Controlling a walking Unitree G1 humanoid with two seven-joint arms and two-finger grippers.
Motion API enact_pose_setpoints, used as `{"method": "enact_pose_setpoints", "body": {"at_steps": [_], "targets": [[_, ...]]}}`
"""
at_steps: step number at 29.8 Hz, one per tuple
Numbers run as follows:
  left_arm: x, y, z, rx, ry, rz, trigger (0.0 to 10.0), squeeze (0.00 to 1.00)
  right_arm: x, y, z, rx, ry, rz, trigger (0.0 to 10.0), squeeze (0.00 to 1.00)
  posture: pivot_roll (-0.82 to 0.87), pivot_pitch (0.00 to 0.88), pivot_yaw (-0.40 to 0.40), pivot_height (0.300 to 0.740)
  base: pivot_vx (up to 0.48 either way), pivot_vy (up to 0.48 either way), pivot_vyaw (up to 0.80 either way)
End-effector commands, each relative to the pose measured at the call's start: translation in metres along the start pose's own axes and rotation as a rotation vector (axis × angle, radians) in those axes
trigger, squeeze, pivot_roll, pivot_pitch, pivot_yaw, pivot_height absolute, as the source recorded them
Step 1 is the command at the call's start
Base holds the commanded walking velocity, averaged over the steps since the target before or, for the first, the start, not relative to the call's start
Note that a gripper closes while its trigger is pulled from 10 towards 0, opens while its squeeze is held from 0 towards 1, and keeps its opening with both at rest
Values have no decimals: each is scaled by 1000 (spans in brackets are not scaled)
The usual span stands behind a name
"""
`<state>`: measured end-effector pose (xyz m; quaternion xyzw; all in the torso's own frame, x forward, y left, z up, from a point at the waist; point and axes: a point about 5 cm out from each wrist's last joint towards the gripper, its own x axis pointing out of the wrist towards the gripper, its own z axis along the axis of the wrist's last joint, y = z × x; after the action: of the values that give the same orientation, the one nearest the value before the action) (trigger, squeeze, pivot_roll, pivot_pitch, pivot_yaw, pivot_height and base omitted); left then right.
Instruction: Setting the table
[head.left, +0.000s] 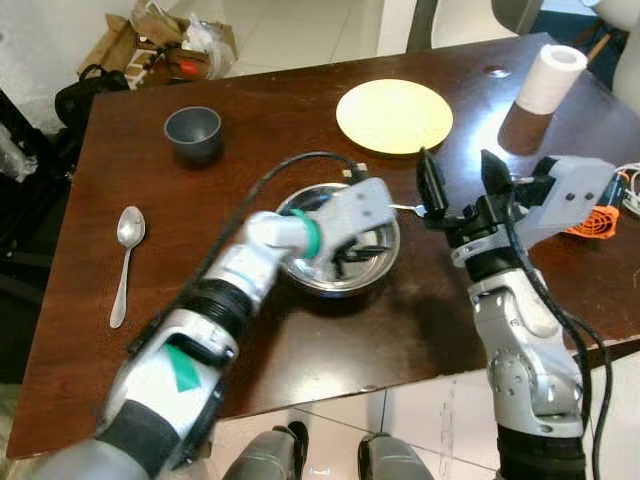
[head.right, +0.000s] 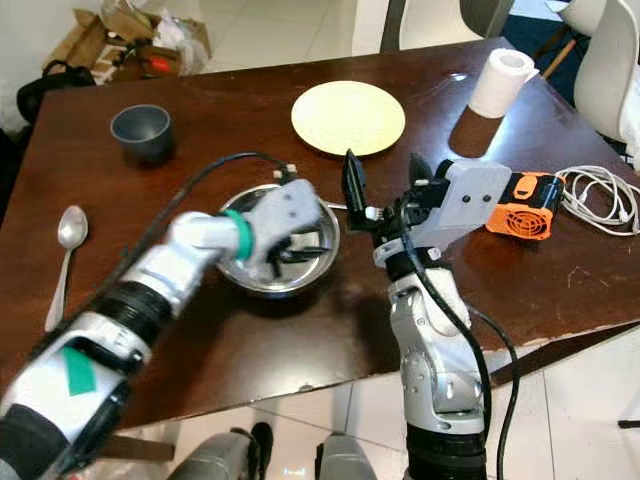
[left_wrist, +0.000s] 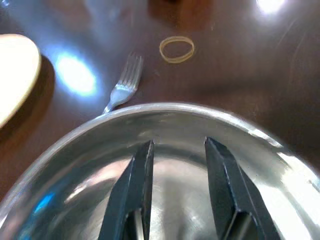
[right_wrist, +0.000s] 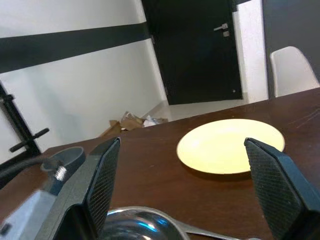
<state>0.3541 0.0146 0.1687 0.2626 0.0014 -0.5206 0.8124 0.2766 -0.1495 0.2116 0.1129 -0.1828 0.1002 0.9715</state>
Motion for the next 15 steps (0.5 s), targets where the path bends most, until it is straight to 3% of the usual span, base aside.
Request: {"method": "enact_pose_setpoints", "body": {"at_steps": [1,3,4,7,8,9,10,15], "targets": [[-10,16,-1,22,24,81,10000,0,-3,-1,-1,1,6,-11,10000,0,8,57,126,740,0,0,0],[-30,44,7,45,12,185,10000,0,-5,-3,0,-1,4,-18,10000,0,12,59,128,740,0,0,0],[-30,44,7,45,12,185,10000,0,-5,-3,0,-1,4,-18,10000,0,12,59,128,740,0,0,0],[-63,80,15,46,24,288,10000,0,-9,-5,0,-2,5,-33,10000,0,25,58,143,740,0,0,0],[-63,80,15,46,24,288,10000,0,-9,-5,0,-2,5,-33,10000,0,25,58,143,740,0,0,0],[-71,87,15,41,37,311,10000,600,-10,-5,-1,-2,5,-37,10000,0,25,58,143,740,0,0,0],[-78,92,9,13,66,331,10000,1000,-11,-6,-1,1,5,-43,10000,0,28,57,146,740,0,0,0],[-87,90,-17,-83,167,319,10000,1000,-13,-5,-3,7,5,-53,10000,0,25,57,149,740,0,0,0]]}}
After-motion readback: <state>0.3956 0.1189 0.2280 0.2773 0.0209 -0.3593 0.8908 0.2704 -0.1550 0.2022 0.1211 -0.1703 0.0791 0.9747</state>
